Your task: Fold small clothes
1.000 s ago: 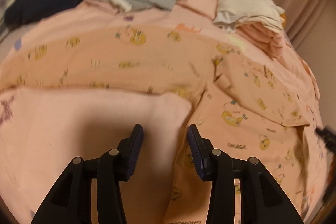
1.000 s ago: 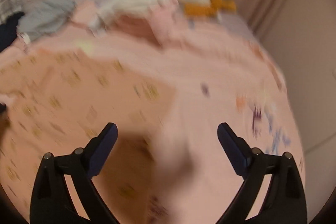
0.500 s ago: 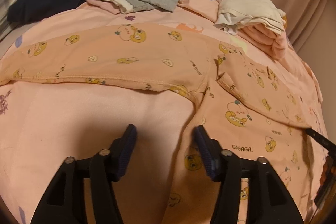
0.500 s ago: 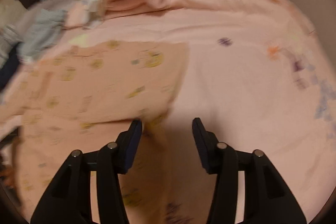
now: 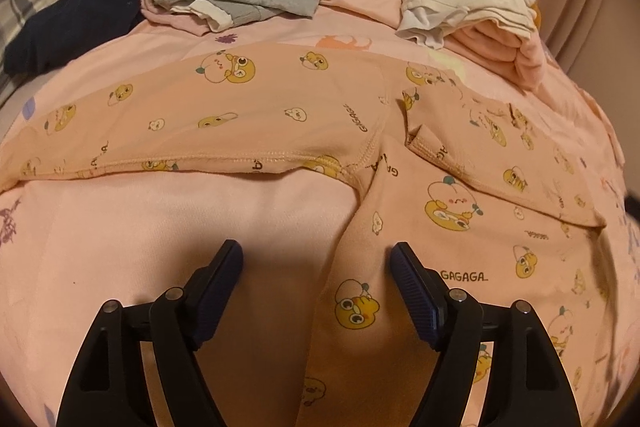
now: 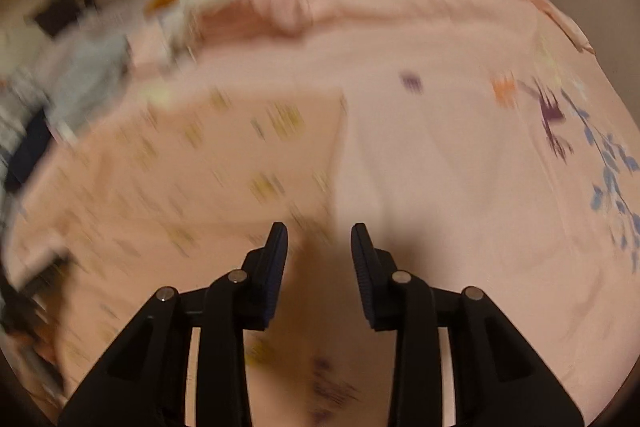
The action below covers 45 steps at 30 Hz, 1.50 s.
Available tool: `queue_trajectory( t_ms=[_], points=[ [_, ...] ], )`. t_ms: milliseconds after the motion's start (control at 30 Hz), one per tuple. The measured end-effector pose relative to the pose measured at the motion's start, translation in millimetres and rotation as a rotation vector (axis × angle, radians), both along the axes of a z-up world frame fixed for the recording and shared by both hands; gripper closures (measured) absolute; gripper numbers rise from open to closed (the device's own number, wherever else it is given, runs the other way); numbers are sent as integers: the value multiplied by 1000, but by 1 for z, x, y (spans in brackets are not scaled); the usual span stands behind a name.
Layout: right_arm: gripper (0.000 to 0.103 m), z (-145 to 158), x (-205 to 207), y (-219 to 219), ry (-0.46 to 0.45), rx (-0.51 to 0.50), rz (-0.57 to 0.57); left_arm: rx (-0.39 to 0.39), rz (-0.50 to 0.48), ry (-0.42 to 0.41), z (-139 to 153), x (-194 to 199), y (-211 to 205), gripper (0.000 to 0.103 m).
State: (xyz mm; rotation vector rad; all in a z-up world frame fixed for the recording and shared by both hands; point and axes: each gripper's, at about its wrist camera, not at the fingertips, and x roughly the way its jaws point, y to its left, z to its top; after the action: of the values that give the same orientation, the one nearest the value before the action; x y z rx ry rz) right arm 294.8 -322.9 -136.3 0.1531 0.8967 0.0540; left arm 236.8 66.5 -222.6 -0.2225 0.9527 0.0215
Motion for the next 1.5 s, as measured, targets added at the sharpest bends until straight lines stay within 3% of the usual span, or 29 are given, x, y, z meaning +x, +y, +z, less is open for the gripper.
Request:
queue_trajectory(
  t_ms=[67, 133, 200, 233, 267, 333, 400, 500, 633, 800, 867, 967, 1033, 1100, 1200, 1300, 1333, 1400, 1433, 1467, 1500],
  points=[
    [74, -6, 18, 13, -10, -35, 6, -8, -4, -6, 0, -1, 1, 27],
    [83, -40, 38, 14, 134, -85, -48, -17, -9, -4, 0, -1, 3, 27],
    [84, -72, 31, 4, 229, -23, -88, -42, -10, -3, 1, -1, 6, 27],
    [85, -72, 16, -1, 152, 13, -80, -57, -10, -7, 1, -1, 8, 27],
    [85, -71, 6, -1, 132, 11, -56, -74, -8, -9, 1, -1, 11, 27],
    [85, -68, -10, -4, 151, 6, -18, -100, -2, -7, 1, 0, 14, 27],
    [83, -58, -15, -11, 217, 64, -44, -111, 1, -14, 1, -1, 14, 27],
    [81, -36, -16, -9, 186, 172, -37, -100, 4, -11, 2, -2, 14, 27],
    [82, -17, 6, 49, 143, 187, 52, -91, 52, -5, 7, -6, 16, 28],
    [82, -33, 48, 155, 148, 256, 220, 68, 88, -131, 41, -24, 32, 28],
    [82, -47, 59, 197, 135, 269, 244, 66, 133, -140, 45, -27, 54, 28],
    [81, -91, 64, 249, 242, 231, 271, -88, 253, -102, 38, -28, 110, 28],
    [77, -81, 52, 260, 142, 155, 284, -299, 369, -88, 29, -31, 159, 28],
    [72, -73, 46, 264, 171, 119, 337, -518, 429, -125, 17, -40, 196, 28],
    [65, -51, 30, 243, 180, 170, 364, -825, 512, -82, -17, -42, 242, 28],
    [56, -30, 5, 205, 113, 155, 334, -1073, 593, -168, -35, -49, 271, 28],
    [53, -25, -4, 189, 85, 159, 309, -1093, 603, -210, -35, -49, 277, 28],
    [52, -22, -19, 164, 59, 192, 291, -1045, 610, -263, -35, -44, 281, 28],
    [52, -23, -27, 148, 56, 226, 281, -1000, 629, -275, -37, -39, 282, 34],
    [52, -25, -33, 135, 61, 252, 266, -953, 673, -289, -36, -36, 280, 48],
    [52, -27, -34, 128, 65, 265, 251, -900, 721, -286, -35, -33, 276, 55]
  ],
)
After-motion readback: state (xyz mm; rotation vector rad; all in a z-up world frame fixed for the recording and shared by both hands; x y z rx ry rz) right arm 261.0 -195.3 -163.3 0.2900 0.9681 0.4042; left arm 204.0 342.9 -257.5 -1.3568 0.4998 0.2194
